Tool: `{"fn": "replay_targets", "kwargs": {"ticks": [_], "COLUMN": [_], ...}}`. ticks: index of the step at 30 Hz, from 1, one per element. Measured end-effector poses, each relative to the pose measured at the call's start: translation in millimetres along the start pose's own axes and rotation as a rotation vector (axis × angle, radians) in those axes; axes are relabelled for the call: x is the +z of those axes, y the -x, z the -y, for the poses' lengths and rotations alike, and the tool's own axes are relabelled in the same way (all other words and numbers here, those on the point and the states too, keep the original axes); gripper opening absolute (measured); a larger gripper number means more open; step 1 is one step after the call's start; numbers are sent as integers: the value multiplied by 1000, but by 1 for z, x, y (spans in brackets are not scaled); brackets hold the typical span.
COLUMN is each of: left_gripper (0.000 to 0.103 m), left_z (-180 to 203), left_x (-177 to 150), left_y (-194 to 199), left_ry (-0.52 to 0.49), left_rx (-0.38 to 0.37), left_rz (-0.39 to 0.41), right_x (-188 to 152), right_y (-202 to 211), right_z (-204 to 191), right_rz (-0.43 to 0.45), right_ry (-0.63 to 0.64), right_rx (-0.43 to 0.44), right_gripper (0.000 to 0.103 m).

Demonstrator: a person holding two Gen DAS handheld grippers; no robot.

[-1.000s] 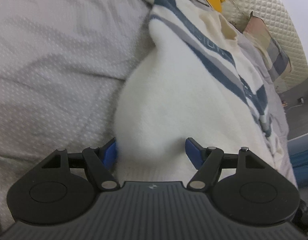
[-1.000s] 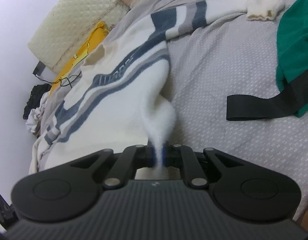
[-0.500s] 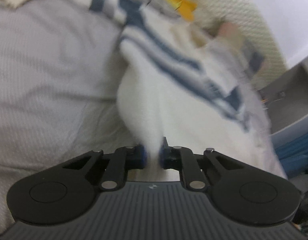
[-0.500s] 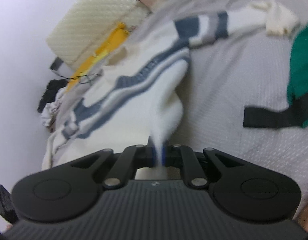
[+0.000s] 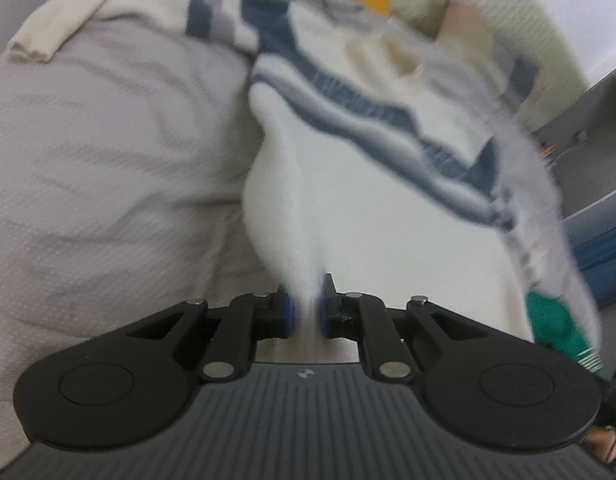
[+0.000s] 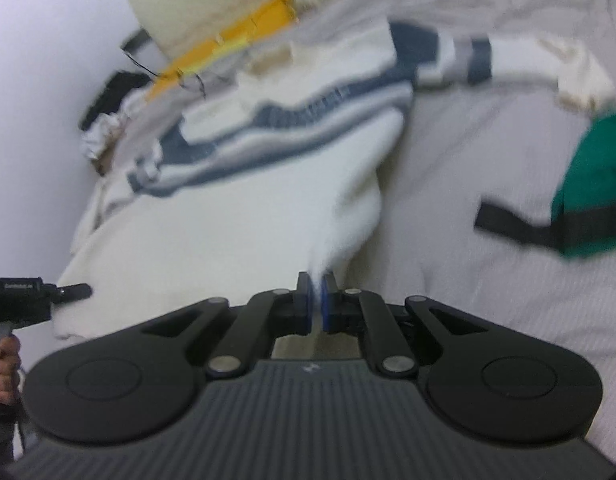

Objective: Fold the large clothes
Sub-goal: 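Grasp the sweater hem with both grippers, pull it straight, then open, then move the right gripper to the cuff of the sweater sleeve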

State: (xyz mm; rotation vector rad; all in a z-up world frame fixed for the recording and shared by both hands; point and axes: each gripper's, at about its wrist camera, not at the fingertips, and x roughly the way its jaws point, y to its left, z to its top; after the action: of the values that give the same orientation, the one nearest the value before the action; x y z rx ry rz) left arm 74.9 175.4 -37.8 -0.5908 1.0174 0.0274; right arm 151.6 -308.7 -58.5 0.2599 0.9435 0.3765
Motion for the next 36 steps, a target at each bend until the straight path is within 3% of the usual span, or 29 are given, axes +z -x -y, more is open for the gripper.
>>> {"fn": "replay_targets", "kwargs": {"ticks": [3, 8, 10, 12, 13, 20, 28, 36], "left_gripper": [16, 20, 29, 52, 55, 56, 56, 56], "left_z": [-2, -7, -5, -3, 0, 41, 112, 187], "left_x": [5, 4, 2, 0, -2, -2, -9, -28], "left_y": [-18, -25, -19, -12, -7, 29, 31, 3], "left_ry": [-24, -25, -35, -46, -59, -203, -321, -457], "left_rx": [86, 100, 107, 116, 116, 144, 41, -49], "left_rz": [-43, -73, -60, -48, -35, 154, 285, 362], "right_x": [-7, -16, -15, -17, -18, -13, -7, -8], "right_y": [-24, -39, -36, -30, -26, -4, 23, 32], "right_z": [13, 30, 31, 30, 28, 17, 0, 0], "right_rz": [-57, -91, -79, -58, -46, 103, 316, 421], "right_ry": [-72, -150, -164, -164, -157, -64, 102, 133], "right_rx": [-7, 3, 21, 38, 43, 56, -18, -88], "right_gripper": [8, 8, 11, 13, 15, 16, 16, 16]}}
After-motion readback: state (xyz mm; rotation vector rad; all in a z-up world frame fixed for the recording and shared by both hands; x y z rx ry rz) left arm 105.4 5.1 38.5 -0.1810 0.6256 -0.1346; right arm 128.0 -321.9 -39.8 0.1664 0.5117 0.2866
